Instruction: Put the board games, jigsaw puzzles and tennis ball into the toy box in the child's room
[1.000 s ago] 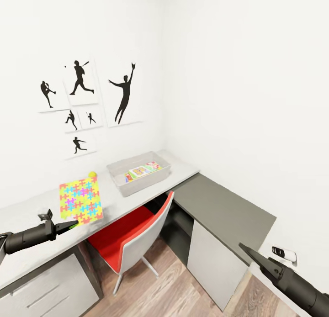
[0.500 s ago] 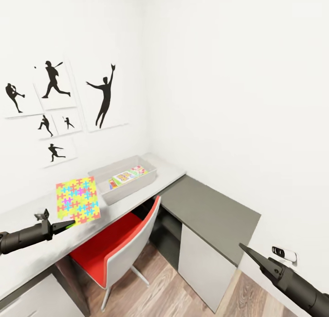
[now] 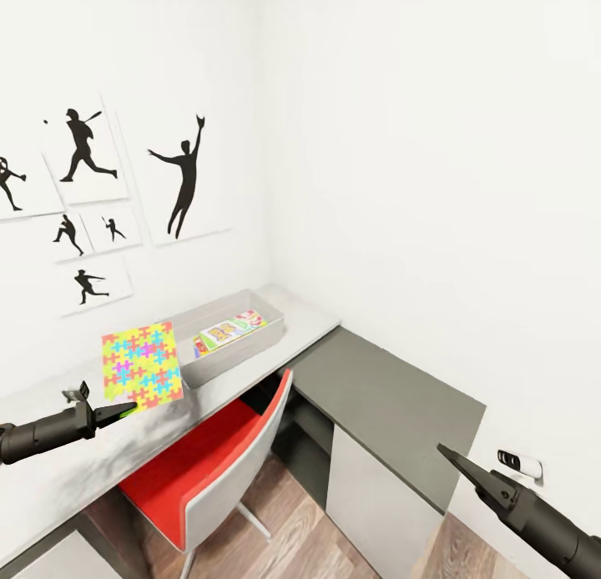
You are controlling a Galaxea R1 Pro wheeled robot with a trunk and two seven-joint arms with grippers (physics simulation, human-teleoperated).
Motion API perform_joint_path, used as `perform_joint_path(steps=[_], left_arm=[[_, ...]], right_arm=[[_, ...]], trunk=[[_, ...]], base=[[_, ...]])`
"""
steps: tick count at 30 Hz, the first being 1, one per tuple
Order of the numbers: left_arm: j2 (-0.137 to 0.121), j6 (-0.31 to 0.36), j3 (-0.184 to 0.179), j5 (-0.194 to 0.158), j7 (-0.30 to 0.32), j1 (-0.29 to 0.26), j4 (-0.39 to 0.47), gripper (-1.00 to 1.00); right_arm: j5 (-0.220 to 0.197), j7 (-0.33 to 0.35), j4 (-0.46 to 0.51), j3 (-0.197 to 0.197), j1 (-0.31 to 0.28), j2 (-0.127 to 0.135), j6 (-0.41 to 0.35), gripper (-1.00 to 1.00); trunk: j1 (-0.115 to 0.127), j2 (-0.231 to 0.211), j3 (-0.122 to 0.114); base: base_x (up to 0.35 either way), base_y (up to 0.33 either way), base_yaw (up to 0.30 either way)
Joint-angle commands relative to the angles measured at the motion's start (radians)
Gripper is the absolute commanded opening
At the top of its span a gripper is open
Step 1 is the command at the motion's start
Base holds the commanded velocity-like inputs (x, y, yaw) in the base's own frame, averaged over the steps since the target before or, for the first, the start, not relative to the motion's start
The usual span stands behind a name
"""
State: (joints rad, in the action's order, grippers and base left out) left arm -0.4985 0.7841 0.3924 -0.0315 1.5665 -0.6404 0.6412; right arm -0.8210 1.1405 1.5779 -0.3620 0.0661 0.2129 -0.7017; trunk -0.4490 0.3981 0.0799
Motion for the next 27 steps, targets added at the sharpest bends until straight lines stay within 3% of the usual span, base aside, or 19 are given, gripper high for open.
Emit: perform_joint_path(steps=[1, 18, 27], left_arm=[[0.000, 0.011, 0.000, 0.001, 0.004, -0.001, 0.000, -1.00], [0.000, 0.008, 0.000, 0.001, 0.004, -0.001, 0.000, -1.00], [0.000, 0.007, 0.000, 0.001, 0.004, -0.001, 0.000, -1.00]], right_arm=[[-0.007, -0.001, 0.001, 0.000, 0.000, 0.000, -0.007, 1.00], [-0.006, -0.001, 0.001, 0.000, 0.000, 0.000, -0.007, 1.00], [-0.007, -0.001, 0.001, 0.001, 0.000, 0.000, -0.007, 1.00]], trunk=[[-0.001, 0.002, 0.002], [-0.001, 0.002, -0.004], [-0.001, 0.002, -0.004]], base=[[0.253, 0.000, 0.000], [0.301, 0.022, -0.057], [0.141, 0.018, -0.001]])
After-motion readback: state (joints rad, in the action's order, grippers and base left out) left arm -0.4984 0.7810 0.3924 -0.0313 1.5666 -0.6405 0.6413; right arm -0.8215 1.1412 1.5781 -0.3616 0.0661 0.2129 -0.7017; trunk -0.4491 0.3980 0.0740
